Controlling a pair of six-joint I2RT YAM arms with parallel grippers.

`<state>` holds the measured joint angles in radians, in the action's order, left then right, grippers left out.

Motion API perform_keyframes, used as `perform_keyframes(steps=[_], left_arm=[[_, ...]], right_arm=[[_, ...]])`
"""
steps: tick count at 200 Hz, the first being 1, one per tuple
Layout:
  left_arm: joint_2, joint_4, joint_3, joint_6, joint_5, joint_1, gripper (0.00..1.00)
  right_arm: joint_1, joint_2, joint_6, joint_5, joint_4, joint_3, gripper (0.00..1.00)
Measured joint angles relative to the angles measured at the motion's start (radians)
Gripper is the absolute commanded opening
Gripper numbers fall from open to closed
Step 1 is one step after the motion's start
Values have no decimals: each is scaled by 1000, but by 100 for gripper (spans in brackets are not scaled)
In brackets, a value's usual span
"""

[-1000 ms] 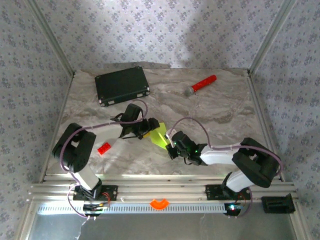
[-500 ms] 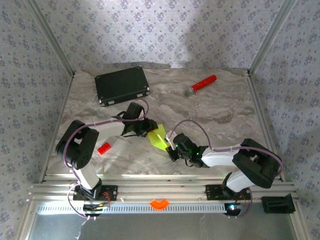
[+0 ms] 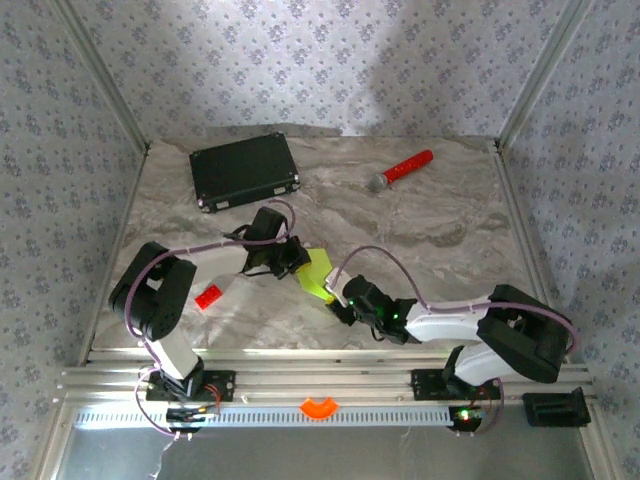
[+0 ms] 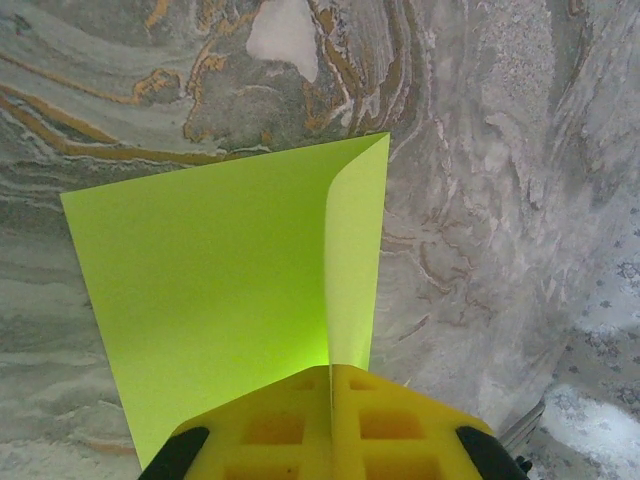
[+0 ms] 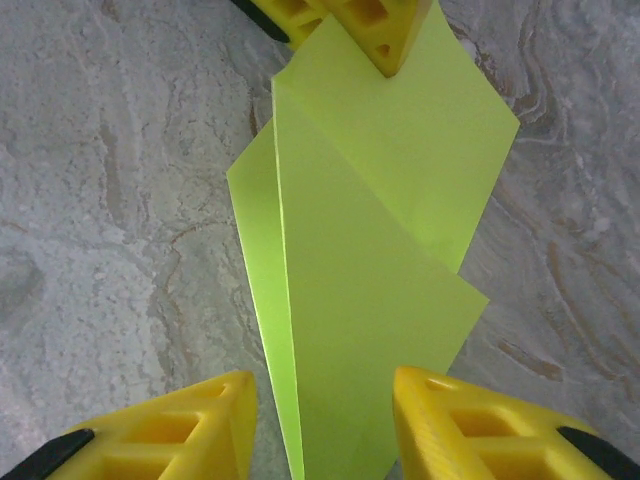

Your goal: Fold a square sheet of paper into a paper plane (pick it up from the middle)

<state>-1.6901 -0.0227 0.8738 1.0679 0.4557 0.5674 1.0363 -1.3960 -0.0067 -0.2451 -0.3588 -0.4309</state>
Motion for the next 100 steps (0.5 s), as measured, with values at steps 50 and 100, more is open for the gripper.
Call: perform_keyframes(steps=[50,100], left_arm=[[0,0,0,1,0,0,6],[0,0,0,1,0,0,6]], right_arm=[[47,-74,-63,-112,32,-41,42],[61,-134,-63,-171,35,-82,29]])
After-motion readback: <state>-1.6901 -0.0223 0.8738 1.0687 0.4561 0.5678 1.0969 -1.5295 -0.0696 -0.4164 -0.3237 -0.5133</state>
